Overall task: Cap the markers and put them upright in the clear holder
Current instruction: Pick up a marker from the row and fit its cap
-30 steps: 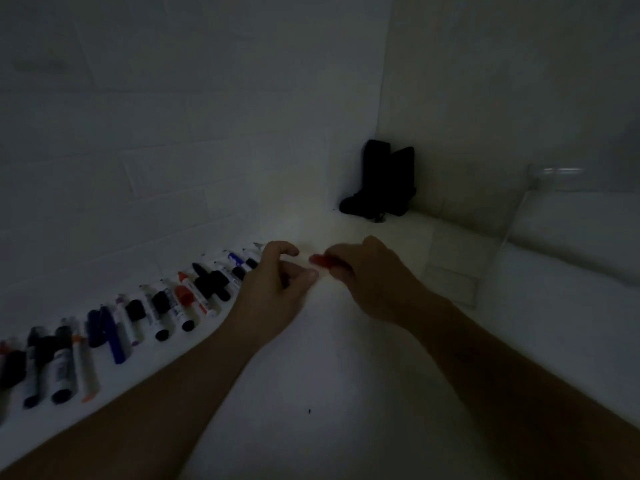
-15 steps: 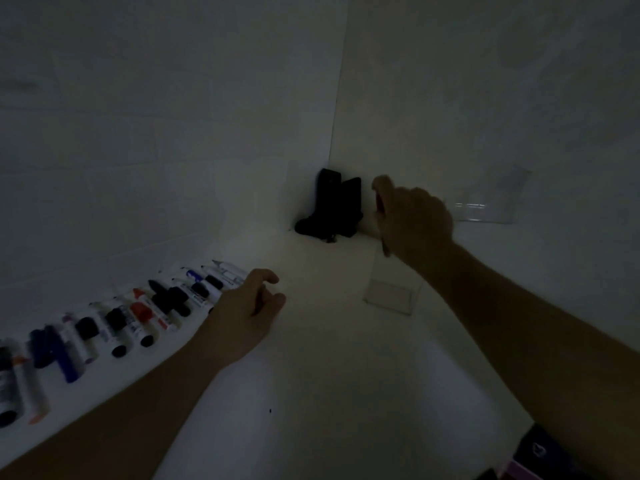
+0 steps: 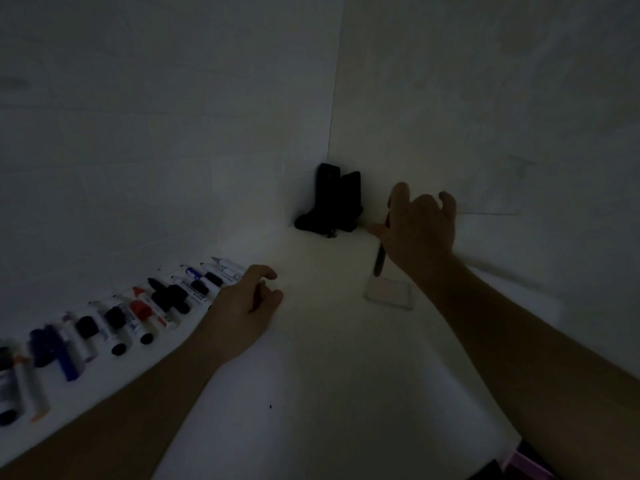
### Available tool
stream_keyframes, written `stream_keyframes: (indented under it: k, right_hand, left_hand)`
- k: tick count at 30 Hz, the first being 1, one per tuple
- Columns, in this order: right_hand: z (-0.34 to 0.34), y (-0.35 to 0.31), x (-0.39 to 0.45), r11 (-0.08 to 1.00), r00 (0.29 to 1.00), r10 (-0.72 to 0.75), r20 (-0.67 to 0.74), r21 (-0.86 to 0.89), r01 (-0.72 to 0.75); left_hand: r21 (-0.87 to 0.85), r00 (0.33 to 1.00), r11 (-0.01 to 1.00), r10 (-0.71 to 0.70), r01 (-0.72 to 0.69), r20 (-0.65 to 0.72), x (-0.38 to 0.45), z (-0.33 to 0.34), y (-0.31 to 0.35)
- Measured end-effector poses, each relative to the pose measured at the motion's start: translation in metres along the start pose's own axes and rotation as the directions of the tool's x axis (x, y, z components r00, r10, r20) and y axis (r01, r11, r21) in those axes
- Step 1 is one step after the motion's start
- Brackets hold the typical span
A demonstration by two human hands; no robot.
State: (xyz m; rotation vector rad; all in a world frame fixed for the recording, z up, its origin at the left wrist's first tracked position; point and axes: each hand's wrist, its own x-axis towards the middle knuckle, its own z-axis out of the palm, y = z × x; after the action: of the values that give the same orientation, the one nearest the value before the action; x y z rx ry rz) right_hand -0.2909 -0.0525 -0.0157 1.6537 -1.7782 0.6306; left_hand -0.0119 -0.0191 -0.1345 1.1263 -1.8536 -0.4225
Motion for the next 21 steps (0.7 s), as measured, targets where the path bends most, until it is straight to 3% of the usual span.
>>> stream_keyframes:
  k: [4, 10, 18, 21]
  right_hand:
    - [0.006, 0.008, -0.004, 0.999, 0.996, -0.029, -0.084, -0.046, 0.025]
    - [0.009, 0.001, -0.011, 0.966, 0.963, -0.225, 0.151, -0.094, 0.241]
    - [0.014, 0.026, -0.005, 0.873, 0.867, -0.486, 0.108, 0.018, 0.487]
    - [0.015, 0.043, 0.001, 0.912, 0.869, -0.378, 0.318, -0.033, 0.409]
  left_hand:
    - [0.002, 1.000, 1.000, -0.003, 0.003, 0.015, 0.000, -0.001, 0.000]
    - [0.037, 1.000, 0.999, 0.003, -0.004, 0.022, 0.000, -0.001, -0.003]
    - [0.051, 1.000, 0.999, -0.009, 0.008, 0.030, -0.001, -0.003, -0.001]
    - [0.039, 1.000, 0.999, -0.003, 0.002, 0.026, -0.001, -0.003, 0.001]
